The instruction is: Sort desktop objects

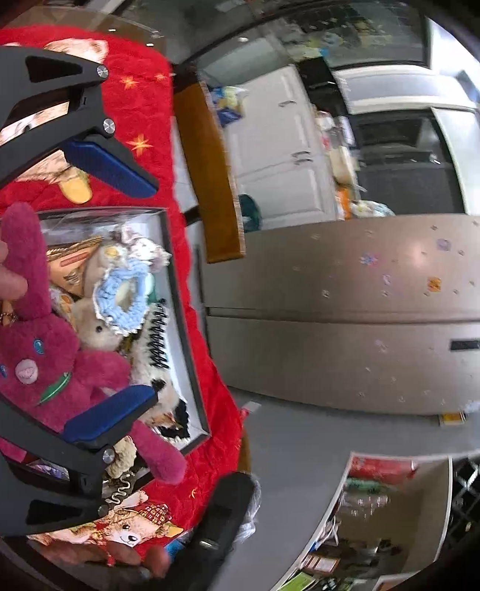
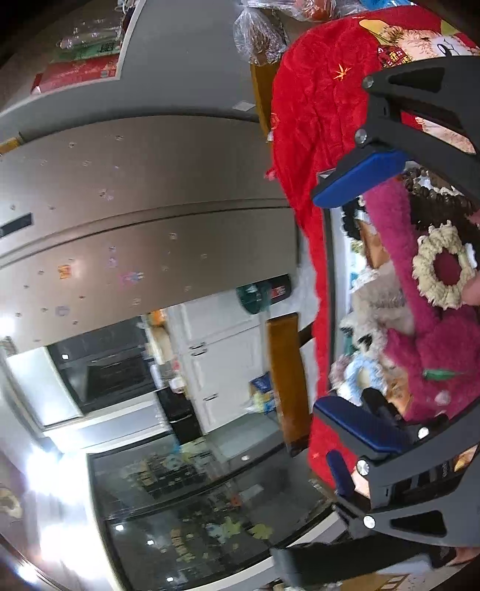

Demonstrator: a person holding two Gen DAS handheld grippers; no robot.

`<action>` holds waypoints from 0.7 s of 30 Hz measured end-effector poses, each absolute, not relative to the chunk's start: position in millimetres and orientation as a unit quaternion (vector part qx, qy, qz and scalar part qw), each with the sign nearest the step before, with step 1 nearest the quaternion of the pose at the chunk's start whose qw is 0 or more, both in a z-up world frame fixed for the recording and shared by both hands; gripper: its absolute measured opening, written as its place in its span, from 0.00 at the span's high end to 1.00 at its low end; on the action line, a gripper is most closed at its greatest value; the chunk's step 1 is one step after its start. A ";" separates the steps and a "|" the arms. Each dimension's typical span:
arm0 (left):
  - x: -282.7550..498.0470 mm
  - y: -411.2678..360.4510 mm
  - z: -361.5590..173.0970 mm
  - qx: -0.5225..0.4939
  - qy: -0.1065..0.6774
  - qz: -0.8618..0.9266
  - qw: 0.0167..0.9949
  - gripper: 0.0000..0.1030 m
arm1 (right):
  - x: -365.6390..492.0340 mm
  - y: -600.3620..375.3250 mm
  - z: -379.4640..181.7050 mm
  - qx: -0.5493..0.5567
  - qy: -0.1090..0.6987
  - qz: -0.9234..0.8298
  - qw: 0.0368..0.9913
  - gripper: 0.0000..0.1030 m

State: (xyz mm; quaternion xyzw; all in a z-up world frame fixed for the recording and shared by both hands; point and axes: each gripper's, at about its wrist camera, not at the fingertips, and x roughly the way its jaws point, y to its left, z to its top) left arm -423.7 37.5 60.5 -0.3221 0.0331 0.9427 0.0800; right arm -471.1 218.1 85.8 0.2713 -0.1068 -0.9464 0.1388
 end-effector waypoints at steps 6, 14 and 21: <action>-373.3 14.1 94.6 -0.283 0.002 0.956 0.082 0.00 | -428.2 222.6 128.0 0.224 -0.097 -0.964 0.104 0.00; -248.0 -18.2 140.9 -0.189 -0.024 0.981 0.033 0.00 | -329.6 216.3 198.3 0.196 -0.049 -0.975 0.091 0.00; -168.1 -38.2 164.4 -0.154 -0.072 0.985 0.029 0.00 | -223.2 222.2 255.0 0.149 -0.038 -0.986 0.069 0.00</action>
